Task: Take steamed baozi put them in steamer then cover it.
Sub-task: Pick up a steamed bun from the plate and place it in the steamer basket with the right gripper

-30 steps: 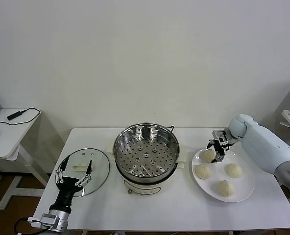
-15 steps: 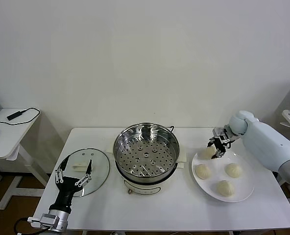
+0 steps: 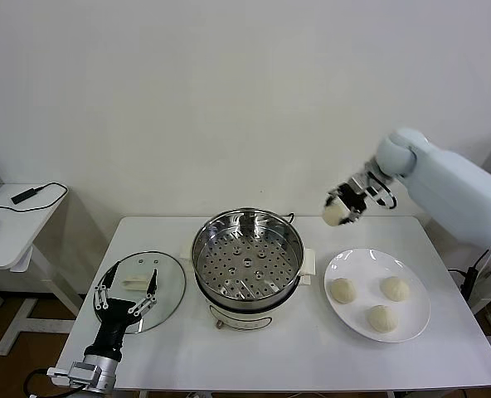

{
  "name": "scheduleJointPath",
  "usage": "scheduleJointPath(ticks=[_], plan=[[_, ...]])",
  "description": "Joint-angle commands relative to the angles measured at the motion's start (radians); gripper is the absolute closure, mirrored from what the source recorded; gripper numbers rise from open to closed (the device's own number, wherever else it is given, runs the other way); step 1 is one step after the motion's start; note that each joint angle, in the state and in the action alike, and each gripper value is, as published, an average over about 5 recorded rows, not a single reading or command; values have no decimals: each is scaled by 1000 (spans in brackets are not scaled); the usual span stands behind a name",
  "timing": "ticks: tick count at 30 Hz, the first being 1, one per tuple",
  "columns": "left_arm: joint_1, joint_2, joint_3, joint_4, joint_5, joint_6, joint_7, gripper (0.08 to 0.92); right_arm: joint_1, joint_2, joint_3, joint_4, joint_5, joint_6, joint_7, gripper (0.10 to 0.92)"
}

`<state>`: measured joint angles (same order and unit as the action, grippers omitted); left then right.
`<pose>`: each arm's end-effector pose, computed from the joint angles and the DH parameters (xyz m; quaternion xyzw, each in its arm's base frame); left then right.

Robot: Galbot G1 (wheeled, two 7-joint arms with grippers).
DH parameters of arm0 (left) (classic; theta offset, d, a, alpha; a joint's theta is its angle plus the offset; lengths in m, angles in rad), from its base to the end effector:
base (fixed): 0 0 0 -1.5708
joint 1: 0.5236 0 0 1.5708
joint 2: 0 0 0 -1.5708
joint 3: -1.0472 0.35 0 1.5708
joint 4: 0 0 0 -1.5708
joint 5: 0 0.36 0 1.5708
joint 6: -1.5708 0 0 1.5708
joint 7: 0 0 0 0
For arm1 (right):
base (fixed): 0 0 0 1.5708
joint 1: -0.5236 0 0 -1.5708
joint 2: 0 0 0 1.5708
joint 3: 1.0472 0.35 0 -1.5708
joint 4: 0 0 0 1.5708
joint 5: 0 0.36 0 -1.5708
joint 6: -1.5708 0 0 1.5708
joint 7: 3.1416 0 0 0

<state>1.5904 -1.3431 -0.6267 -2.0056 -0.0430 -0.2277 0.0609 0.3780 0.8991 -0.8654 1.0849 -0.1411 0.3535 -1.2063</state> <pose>0.1821 0.0775 -0.3268 0.0489 0.9915 0.1033 0.0620 0.6024 -0.0774 -0.0302 0.5801 -0.3997 0.6937 0.1501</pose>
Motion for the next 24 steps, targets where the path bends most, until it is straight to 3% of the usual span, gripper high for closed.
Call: scheduleJointPath(ticks=[1,11,24], plan=[[1,1,1,-8,1,1,-2,177,212,148,-159,136,49,184,-27,386],[2,0,12,-2,3,-2,-4,177,123,309,-179,131,-33,215,-39,414],[6,2,17,-9,2,-7,-4,177,3,384,-184,14,-166,193,10,406]])
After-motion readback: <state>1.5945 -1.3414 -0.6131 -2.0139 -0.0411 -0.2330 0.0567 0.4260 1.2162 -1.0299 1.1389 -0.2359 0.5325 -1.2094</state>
